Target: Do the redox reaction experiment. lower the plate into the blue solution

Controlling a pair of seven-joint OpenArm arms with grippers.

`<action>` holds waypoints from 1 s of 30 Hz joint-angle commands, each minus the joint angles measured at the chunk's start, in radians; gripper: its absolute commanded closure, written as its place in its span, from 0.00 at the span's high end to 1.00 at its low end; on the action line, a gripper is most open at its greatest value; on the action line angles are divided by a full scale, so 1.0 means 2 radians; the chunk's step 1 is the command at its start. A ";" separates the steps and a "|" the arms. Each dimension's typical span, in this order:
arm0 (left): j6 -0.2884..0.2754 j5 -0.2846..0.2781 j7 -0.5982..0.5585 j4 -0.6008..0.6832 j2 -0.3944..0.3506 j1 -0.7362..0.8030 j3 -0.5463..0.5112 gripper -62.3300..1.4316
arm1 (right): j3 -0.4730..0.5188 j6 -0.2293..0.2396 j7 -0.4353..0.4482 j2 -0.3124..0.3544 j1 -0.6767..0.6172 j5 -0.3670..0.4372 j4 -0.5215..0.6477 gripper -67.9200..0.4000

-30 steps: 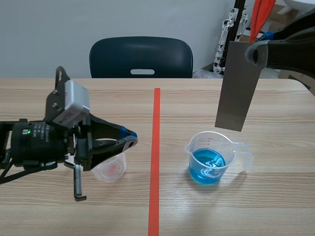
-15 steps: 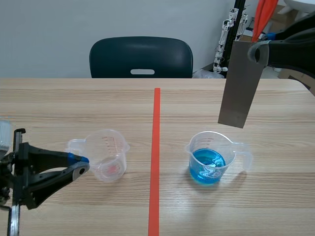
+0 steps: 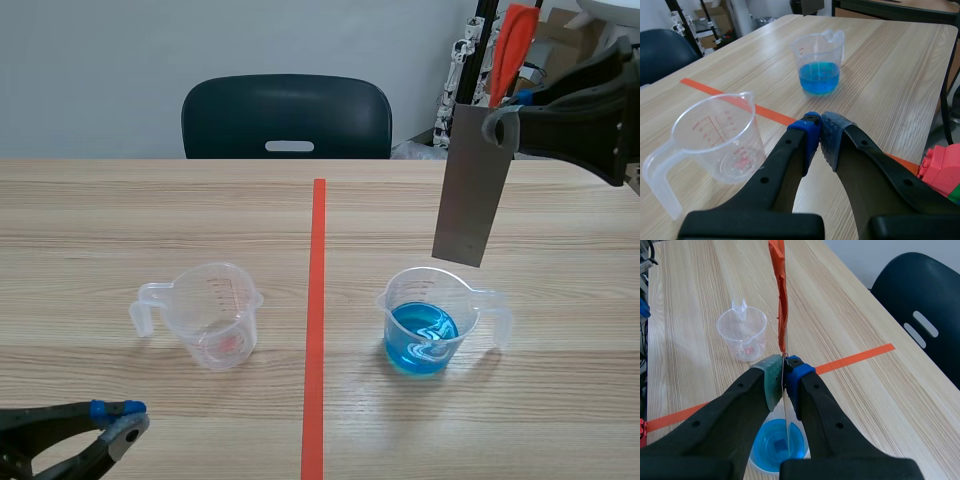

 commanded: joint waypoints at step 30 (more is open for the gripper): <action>0.024 0.113 -0.275 -0.236 0.131 -0.084 0.002 0.98 | 0.001 0.006 -0.074 -0.141 0.013 -0.044 -0.098 0.01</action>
